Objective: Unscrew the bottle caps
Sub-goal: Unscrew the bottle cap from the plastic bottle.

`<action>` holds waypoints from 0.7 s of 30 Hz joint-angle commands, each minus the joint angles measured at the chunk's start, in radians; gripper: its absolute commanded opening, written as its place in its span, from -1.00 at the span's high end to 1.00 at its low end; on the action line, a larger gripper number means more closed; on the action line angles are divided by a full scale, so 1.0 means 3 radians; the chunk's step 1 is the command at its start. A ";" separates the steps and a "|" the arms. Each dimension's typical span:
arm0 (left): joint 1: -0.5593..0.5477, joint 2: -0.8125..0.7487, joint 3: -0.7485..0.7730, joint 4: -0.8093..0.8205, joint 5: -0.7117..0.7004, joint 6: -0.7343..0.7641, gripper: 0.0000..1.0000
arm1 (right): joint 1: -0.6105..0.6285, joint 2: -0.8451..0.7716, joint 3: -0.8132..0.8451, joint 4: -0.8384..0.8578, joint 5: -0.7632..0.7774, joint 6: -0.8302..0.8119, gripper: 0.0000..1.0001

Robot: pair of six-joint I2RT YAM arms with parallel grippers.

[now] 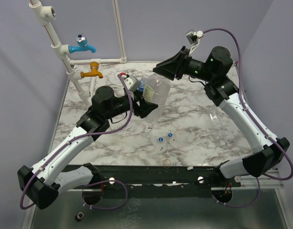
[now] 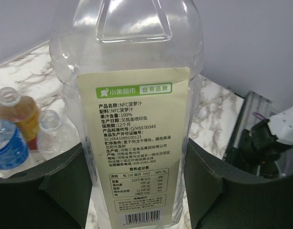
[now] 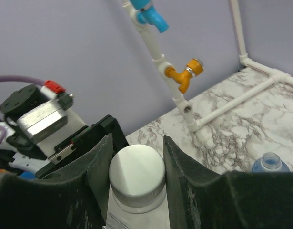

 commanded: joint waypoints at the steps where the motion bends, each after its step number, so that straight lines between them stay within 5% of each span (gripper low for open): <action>1: 0.0038 -0.0041 0.0139 0.0305 0.0982 -0.0445 1.00 | 0.0057 -0.0252 -0.0181 0.0779 -0.1065 0.0122 0.99; 5: 0.0043 -0.0015 0.0236 0.0434 0.1733 -0.0562 1.00 | 0.0058 -0.0298 -0.0317 0.1370 -0.1693 0.0443 0.99; 9: 0.0043 -0.0031 0.0265 0.0439 0.1982 -0.0527 1.00 | 0.0055 -0.0284 -0.0374 0.1850 -0.2109 0.0791 0.99; 14: 0.0043 -0.0071 0.0230 0.0392 0.1931 -0.0454 1.00 | 0.0058 -0.0294 -0.0141 0.1176 -0.2122 0.0380 0.99; 15: 0.0043 -0.0079 0.0220 0.0363 0.1880 -0.0423 1.00 | 0.0058 -0.0306 -0.0067 0.0838 -0.2006 0.0153 0.87; 17: 0.0043 -0.0100 0.0187 0.0296 0.1710 -0.0317 1.00 | 0.0054 -0.0333 0.0156 0.0123 -0.1495 -0.0330 -0.06; 21: 0.0043 -0.0123 0.0088 0.0174 0.1119 0.0029 1.00 | 0.0058 -0.0342 0.0409 -0.0633 -0.0127 -0.0631 -0.99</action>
